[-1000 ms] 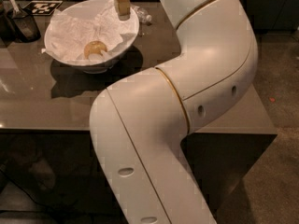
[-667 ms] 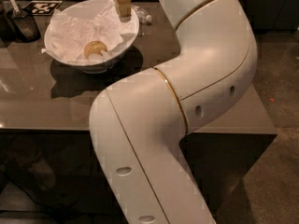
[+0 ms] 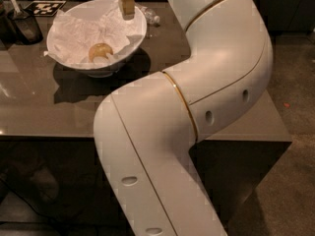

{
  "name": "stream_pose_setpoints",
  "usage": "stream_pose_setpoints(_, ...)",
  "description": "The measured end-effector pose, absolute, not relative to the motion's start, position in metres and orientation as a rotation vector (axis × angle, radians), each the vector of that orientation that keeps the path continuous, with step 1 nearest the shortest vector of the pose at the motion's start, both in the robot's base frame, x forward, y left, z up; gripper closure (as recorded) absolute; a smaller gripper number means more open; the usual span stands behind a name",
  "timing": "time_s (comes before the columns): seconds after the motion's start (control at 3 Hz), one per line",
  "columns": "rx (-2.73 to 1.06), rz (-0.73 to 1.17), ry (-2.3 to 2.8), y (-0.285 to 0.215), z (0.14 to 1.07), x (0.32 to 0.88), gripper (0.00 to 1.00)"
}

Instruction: Pick apple from white bowl

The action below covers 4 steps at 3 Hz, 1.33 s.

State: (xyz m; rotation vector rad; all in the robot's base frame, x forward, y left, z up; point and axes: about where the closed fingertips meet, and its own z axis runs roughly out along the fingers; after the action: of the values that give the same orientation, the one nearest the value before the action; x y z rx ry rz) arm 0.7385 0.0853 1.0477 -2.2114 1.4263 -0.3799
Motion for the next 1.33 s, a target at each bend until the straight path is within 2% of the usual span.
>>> stream_pose_setpoints(1.33, -2.297, -0.305, 1.393, 0.117, 1.006, 0.747, 0.05)
